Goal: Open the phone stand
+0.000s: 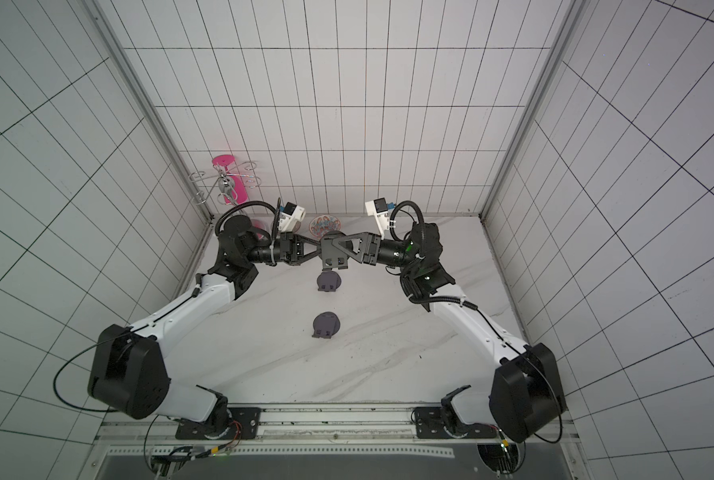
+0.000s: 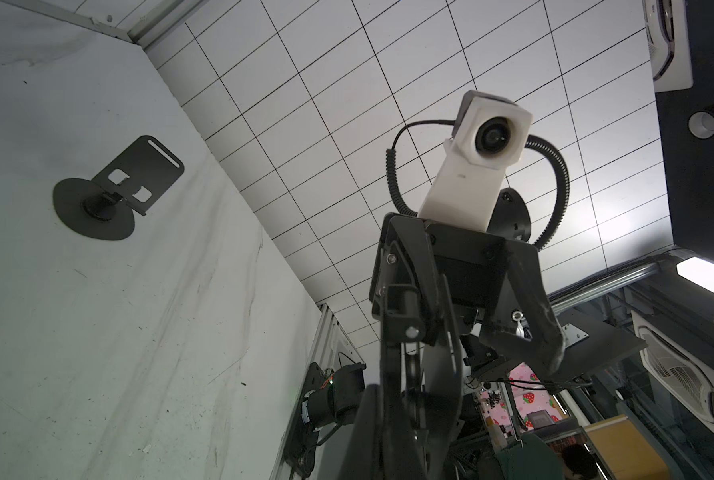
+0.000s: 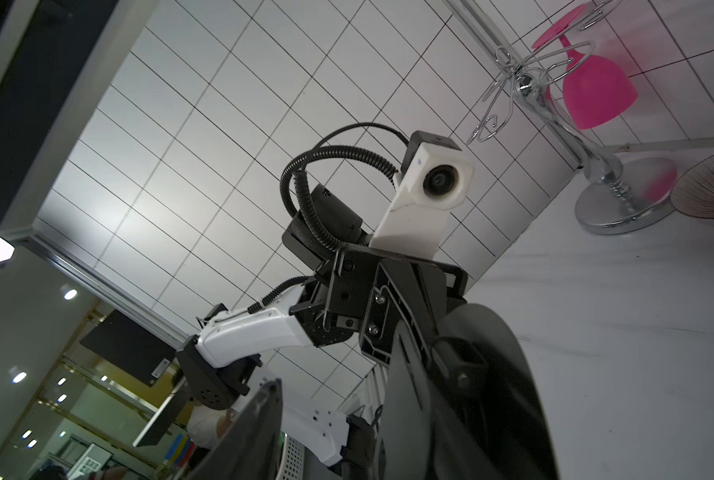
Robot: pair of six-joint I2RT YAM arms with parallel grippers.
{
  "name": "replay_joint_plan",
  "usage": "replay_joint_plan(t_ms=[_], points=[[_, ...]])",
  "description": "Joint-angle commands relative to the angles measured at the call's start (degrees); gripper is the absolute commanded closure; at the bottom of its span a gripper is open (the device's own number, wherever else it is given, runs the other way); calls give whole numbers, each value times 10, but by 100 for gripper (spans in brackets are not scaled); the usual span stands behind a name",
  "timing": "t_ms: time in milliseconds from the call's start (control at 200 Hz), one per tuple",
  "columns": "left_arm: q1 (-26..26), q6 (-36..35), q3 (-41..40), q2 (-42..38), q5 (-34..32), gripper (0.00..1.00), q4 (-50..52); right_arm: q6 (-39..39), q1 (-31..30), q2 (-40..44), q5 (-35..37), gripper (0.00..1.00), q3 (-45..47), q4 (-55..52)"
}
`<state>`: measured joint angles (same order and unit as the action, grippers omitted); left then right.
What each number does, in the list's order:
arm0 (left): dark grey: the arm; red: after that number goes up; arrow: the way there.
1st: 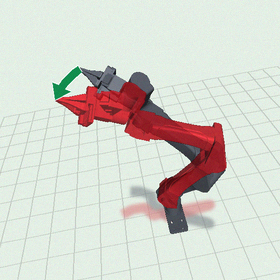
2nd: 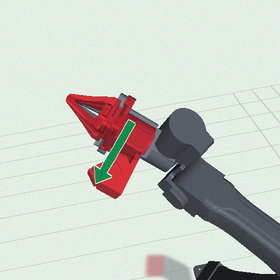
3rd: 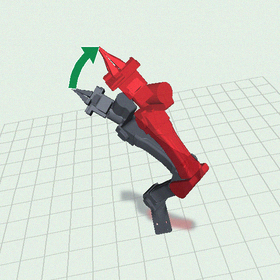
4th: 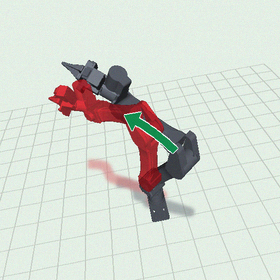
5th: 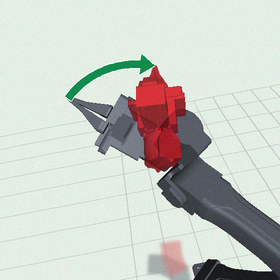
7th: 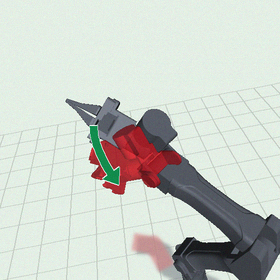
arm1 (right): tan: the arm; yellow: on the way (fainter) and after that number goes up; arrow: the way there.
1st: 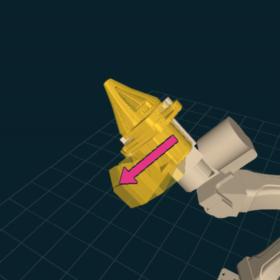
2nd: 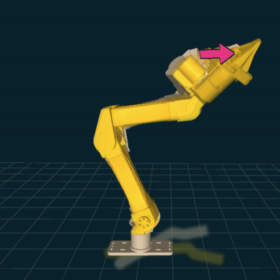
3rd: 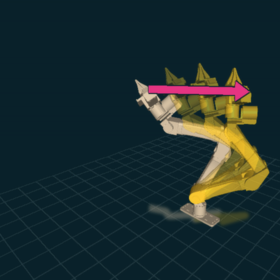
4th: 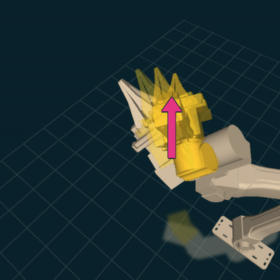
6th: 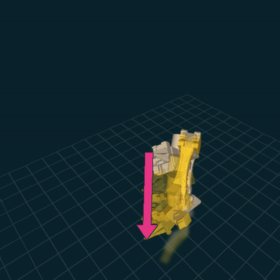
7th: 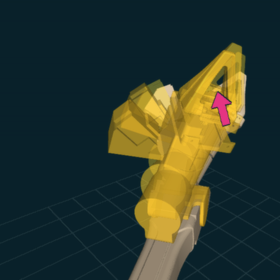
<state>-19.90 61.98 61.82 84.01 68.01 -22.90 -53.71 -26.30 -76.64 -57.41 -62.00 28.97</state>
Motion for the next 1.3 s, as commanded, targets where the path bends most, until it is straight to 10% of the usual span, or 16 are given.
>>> replay_joint_plan(t_ms=[0,1014,1294], points=[[-6,1,-4,-13,10,100,0,169,13,3,-80,47,-47,-212],[-9,-167,28,-48,-9,100,196,185,48,-116,-113,47,-126,-272],[-11,-178,27,-34,-9,100,193,190,18,-154,-117,67,-127,-272]])
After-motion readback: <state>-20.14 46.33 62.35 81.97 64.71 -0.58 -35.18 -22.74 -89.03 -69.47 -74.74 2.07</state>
